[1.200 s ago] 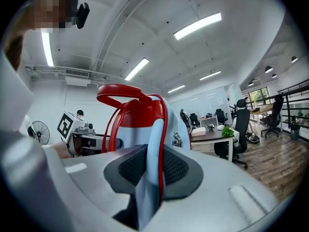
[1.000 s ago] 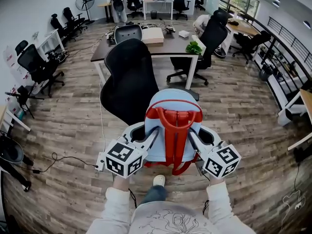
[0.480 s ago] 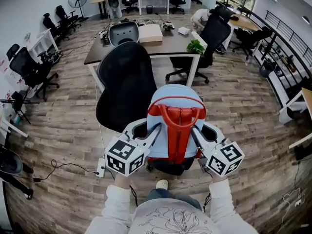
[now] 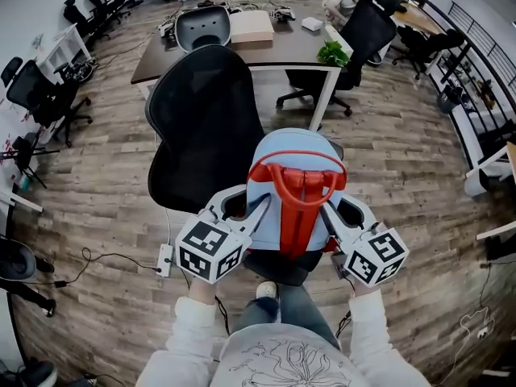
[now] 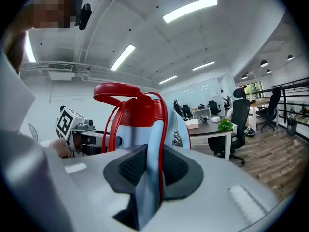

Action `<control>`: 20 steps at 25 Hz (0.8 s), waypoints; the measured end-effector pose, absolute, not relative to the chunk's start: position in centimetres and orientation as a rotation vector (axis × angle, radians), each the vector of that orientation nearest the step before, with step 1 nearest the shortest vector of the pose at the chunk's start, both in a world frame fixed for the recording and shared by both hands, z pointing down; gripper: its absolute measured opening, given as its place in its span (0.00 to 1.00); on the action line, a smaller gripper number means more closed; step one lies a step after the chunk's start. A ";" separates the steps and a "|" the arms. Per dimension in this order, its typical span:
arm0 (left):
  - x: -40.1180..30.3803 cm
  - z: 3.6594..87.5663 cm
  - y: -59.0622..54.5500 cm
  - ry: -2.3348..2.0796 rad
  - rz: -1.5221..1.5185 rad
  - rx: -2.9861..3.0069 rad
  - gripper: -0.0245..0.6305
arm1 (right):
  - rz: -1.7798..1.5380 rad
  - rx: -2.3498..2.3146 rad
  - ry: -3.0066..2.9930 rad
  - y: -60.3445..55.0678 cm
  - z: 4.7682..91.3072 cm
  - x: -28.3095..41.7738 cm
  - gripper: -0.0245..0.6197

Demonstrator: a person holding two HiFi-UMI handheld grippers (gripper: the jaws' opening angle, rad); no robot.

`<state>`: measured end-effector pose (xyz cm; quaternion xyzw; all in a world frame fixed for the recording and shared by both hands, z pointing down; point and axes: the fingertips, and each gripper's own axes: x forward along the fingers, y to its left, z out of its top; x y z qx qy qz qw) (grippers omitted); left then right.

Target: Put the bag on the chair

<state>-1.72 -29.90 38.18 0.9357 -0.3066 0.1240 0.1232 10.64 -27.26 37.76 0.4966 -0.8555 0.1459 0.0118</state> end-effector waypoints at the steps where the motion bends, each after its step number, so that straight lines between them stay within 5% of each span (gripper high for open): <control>1: -1.5 38.7 -30.4 -0.894 0.370 2.722 0.20 | 0.470 1.544 -2.662 -27.8 38.3 10.8 0.17; 20: 2.0 53.6 -37.5 -0.932 0.583 2.423 0.20 | 0.700 1.264 -2.504 -36.6 53.0 14.4 0.17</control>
